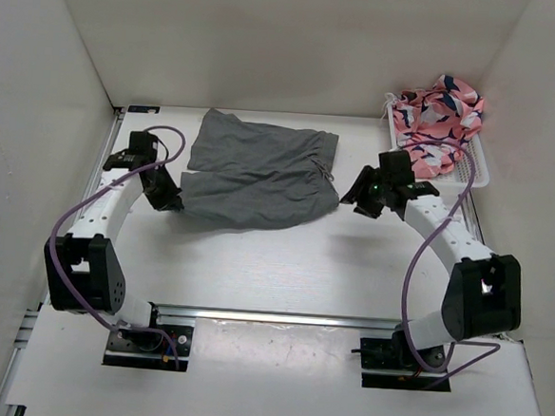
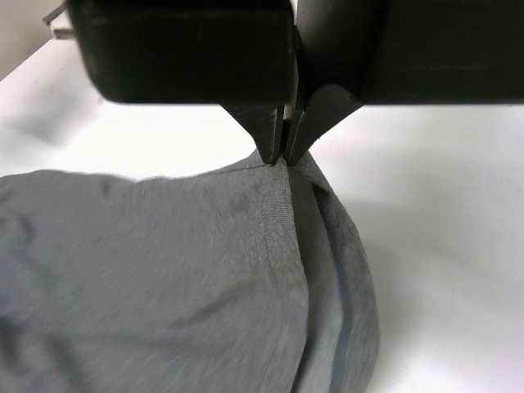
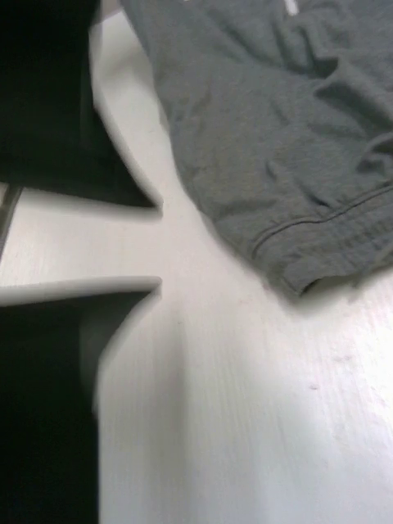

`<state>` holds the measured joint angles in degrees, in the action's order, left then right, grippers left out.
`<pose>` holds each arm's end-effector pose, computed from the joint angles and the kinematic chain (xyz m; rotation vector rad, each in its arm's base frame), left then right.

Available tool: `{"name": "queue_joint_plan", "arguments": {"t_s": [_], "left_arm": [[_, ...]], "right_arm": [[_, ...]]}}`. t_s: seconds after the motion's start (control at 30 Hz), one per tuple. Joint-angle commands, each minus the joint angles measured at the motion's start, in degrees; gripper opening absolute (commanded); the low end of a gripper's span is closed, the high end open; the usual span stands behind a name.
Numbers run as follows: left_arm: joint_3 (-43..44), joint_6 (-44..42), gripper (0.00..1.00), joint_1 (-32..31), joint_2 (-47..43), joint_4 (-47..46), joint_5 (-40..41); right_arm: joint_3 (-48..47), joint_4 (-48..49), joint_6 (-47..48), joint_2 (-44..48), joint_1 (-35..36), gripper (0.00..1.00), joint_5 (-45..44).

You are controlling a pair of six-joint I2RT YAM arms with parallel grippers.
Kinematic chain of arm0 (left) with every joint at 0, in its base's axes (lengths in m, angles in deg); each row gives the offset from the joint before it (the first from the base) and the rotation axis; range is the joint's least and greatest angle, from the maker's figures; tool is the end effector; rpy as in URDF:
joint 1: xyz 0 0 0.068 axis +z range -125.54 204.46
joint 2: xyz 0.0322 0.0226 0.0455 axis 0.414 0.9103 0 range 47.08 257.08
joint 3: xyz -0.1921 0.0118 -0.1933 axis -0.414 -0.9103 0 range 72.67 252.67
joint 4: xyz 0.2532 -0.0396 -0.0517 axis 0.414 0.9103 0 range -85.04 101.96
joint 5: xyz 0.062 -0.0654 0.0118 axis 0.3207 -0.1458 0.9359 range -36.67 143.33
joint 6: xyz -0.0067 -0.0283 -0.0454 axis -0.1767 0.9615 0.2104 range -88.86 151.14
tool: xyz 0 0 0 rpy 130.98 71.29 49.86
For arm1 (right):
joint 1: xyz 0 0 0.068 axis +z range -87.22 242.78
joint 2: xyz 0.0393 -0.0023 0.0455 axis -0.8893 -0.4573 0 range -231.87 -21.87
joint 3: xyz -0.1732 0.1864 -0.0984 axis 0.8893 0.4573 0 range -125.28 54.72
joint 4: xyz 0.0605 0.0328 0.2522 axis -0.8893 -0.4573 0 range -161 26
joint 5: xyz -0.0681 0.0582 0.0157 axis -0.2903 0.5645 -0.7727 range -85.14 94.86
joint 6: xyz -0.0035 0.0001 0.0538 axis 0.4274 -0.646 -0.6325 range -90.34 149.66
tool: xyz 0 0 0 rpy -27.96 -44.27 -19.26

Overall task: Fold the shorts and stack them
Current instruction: Fold the shorts

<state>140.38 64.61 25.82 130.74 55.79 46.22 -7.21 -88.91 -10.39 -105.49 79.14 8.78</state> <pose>0.2859 0.0024 0.2657 -0.7949 2.6520 -0.3225 0.3022 0.0911 0.2614 0.4708 2.4064 0.5352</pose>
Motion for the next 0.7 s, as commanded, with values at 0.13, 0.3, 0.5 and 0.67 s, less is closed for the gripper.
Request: {"name": "queue_joint_plan", "arguments": {"t_s": [0.13,0.3,0.5,0.67], "left_arm": [[-3.37,-0.87,0.1,-0.84,-1.04,1.55,0.69],[-2.84,-0.87,0.1,-0.84,-1.04,1.55,0.7],[-1.78,-0.16,0.1,-1.89,-0.43,1.03,0.7],[0.14,0.36,0.1,-1.89,-0.43,1.03,0.08]], "right_arm": [[0.33,5.03,0.85,-9.63,1.31,0.69,8.47],[-4.77,9.43,-2.04,-17.79,1.31,0.64,10.05],[-11.46,8.03,-3.18,-26.77,1.83,0.44,8.74],[-13.38,6.63,-3.72,-25.73,1.83,0.0,4.52]]}}
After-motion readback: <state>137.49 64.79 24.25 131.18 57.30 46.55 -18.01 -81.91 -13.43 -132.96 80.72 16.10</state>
